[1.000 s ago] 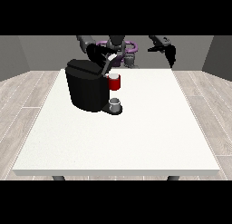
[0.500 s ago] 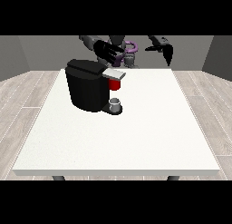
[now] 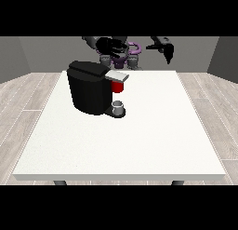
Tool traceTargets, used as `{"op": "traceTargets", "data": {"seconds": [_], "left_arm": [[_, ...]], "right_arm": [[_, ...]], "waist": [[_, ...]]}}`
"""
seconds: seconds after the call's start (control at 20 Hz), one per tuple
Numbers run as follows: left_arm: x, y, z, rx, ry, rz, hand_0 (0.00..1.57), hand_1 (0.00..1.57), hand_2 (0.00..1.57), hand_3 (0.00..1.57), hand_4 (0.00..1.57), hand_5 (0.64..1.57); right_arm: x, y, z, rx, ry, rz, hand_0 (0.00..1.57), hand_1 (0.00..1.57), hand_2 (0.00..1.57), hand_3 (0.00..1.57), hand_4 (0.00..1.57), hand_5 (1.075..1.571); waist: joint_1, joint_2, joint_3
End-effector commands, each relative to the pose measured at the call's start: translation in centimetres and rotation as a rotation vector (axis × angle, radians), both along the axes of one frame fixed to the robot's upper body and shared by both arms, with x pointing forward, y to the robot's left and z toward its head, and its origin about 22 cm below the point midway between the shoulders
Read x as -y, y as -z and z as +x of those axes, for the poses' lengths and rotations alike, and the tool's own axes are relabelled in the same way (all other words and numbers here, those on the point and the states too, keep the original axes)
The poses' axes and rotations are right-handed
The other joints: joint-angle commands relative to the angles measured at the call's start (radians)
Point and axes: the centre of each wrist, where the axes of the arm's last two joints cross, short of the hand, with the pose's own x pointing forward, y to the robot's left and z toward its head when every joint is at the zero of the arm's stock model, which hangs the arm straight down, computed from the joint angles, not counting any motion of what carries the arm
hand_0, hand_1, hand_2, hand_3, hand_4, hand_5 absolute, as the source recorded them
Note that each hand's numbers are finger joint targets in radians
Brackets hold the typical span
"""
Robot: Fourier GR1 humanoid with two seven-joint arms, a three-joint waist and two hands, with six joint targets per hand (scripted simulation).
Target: Insert the coffee pod into the coffee machine and close the lid
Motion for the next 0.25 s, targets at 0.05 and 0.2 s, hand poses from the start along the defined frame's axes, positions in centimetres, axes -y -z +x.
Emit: {"op": "traceTargets", "data": {"seconds": [0.05, 0.2], "left_arm": [[2.0, 1.1, -0.2, -0.06, -0.034, -0.008, 0.0, 0.0, 0.0, 0.0, 0.19, 1.571], [-1.4, 2.9, -2.3, -0.135, -0.085, -0.006, 0.0, 0.0, 0.0, 0.0, 0.19, 1.571]], "right_arm": [[-0.1, 5.3, -4.1, -0.07, -0.012, 0.158, 0.0, 0.0, 0.0, 0.0, 0.29, 1.571], [1.5, 7.0, -5.7, -0.171, 0.052, 0.181, 0.0, 0.0, 0.0, 0.0, 0.16, 1.571]], "waist": [[-0.035, -0.063, 0.0007], [-0.087, -0.134, 0.0003]]}}
